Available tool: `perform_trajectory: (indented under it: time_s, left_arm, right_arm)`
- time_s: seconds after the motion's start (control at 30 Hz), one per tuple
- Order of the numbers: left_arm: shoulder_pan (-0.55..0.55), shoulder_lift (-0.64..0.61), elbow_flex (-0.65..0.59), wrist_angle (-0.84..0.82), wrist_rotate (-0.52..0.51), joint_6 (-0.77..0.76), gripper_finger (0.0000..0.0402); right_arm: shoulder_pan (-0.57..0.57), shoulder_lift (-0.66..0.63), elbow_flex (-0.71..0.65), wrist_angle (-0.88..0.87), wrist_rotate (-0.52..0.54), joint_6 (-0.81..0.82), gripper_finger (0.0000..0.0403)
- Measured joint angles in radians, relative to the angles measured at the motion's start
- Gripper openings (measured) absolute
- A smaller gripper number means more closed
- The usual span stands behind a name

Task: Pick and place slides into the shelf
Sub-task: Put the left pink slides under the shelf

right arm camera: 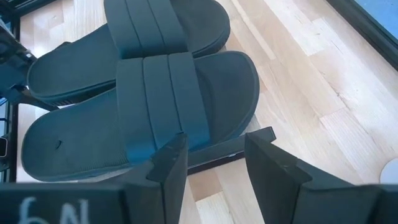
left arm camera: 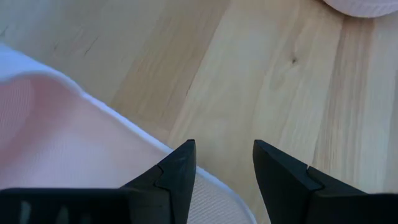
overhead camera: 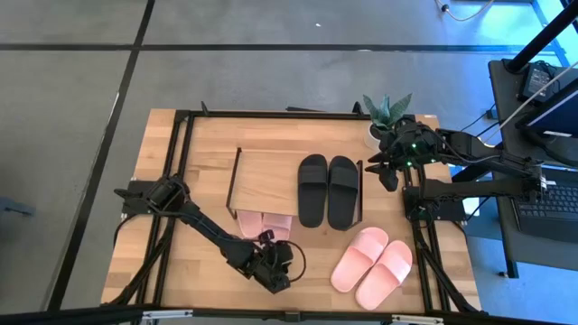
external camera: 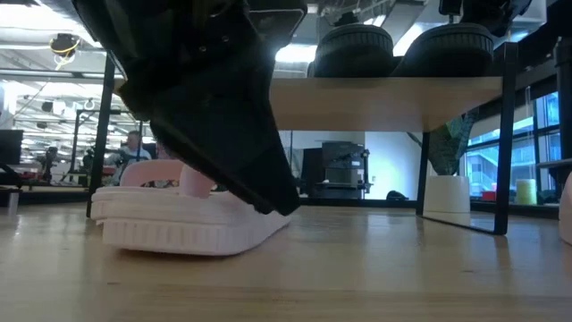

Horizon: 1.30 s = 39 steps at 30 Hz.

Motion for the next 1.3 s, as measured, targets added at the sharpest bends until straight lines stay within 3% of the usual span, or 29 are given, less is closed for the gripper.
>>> perform_trajectory:
  time_s: [0.63, 0.97, 1.3]
  left_arm:
    - [-0.019, -0.025, -0.003, -0.069, -0.038, -0.177, 0.0153]
    - [-0.012, -0.025, -0.003, -0.03, -0.037, -0.114, 0.0153]
    - [0.069, -0.026, -0.001, 0.081, -0.07, -0.003, 0.0153]
  right_arm:
    - [0.0, 0.0, 0.0, -0.023, 0.0, -0.006, 0.0159]
    - [0.0, 0.0, 0.0, -0.025, 0.0, -0.021, 0.0159]
    - [0.0, 0.0, 0.0, -0.025, 0.0, -0.02, 0.0159]
